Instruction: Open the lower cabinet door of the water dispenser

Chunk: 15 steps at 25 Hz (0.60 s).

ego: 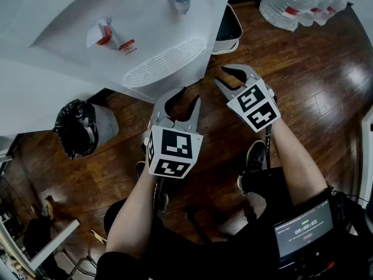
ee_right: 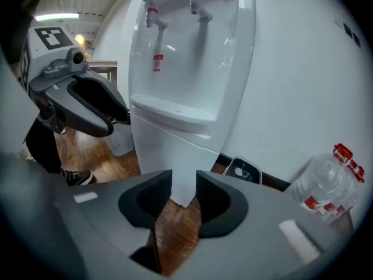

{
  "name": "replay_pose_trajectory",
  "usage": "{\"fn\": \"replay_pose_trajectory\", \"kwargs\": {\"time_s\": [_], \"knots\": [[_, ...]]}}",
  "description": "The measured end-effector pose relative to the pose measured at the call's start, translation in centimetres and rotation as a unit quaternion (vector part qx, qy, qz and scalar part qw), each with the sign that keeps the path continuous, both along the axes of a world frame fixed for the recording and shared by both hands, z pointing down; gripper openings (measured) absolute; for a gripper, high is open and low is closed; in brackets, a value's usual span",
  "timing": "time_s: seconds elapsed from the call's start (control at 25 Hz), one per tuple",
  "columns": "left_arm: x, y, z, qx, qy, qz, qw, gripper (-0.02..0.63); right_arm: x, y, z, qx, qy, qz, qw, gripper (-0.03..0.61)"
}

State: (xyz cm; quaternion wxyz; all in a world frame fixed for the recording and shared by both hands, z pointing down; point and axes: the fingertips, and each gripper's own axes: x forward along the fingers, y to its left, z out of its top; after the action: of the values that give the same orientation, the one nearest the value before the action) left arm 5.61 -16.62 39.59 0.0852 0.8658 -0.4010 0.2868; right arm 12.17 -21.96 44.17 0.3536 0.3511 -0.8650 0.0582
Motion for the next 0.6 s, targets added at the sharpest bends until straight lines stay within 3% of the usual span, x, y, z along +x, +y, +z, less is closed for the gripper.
{"fn": "replay_pose_trajectory", "kwargs": {"time_s": [0.12, 0.32, 0.44, 0.6], "knots": [[0.6, 0.2, 1.3, -0.025, -0.011, 0.019, 0.9995, 0.251, -0.3, -1.2, 2.7, -0.033, 0.003, -0.004, 0.999, 0.183], [1.7, 0.7, 2.4, -0.076, 0.007, 0.034, 0.9965, 0.314, -0.8, -3.0, 6.8, -0.112, -0.042, 0.018, 0.993, 0.327], [2.1, 0.3, 2.6, -0.093, 0.026, 0.031, 0.9949, 0.345, -0.4, -4.1, 8.6, -0.123, -0.035, 0.02, 0.992, 0.383], [1.7, -0.6, 3.1, -0.109, 0.033, 0.023, 0.9932, 0.359, -1.1, -5.9, 10.3, -0.123, -0.026, 0.012, 0.992, 0.411]]}}
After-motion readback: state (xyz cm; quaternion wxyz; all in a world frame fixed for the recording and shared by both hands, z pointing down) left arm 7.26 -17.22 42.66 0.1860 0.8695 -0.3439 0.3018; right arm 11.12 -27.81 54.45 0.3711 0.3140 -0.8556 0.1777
